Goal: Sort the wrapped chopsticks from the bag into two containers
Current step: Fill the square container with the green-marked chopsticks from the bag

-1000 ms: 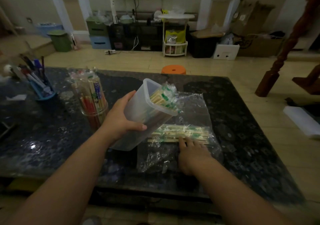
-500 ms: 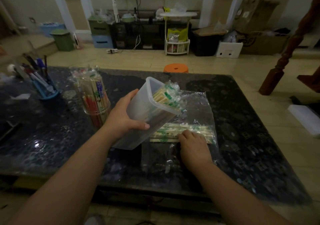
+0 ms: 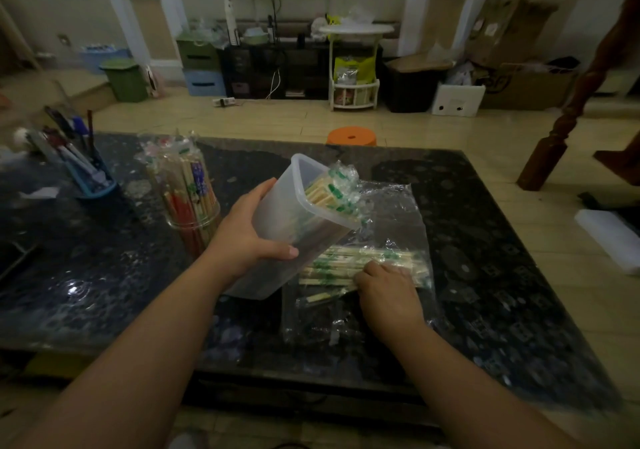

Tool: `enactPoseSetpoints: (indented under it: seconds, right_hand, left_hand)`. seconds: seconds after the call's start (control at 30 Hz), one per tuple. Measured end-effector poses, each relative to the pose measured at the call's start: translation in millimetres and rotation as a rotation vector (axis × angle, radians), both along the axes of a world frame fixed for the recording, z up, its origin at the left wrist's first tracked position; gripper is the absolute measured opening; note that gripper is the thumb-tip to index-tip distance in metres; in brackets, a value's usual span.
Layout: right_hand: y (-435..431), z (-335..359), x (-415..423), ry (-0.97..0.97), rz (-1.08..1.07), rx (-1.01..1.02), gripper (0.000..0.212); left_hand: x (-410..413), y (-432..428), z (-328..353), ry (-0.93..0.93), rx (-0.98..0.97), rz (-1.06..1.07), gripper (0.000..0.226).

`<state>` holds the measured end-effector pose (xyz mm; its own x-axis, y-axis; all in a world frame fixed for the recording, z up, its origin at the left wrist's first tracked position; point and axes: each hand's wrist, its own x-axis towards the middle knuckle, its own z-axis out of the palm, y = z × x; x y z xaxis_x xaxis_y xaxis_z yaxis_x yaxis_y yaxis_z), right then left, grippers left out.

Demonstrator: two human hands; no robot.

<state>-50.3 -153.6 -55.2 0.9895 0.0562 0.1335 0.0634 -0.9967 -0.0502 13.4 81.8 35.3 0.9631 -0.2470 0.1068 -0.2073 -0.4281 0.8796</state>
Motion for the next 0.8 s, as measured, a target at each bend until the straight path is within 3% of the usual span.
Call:
enactPoseSetpoints:
  seconds: [0.13,0.27,0.63,0.8]
  right_hand:
    - [1,1,-1,-0.022,0.004,-0.009,0.015]
    - [0,2,0,0.01,0.015,0.032,0.033]
    - [6,12,-3,0.177,0.06,0.087,0.033]
    - [10,15,-4,0.177,0.111,-0.025,0.033]
  left_hand:
    - [0,0,0,0.011,-0.013,-0.006,0.121]
    - [1,0,0,0.009,-0.016,-0.004,0.124]
    - [-1,-1,2,0.008,-0.006,-0.003,0.123]
    - [-2,0,3,0.008,-0.01,-0.001,0.124]
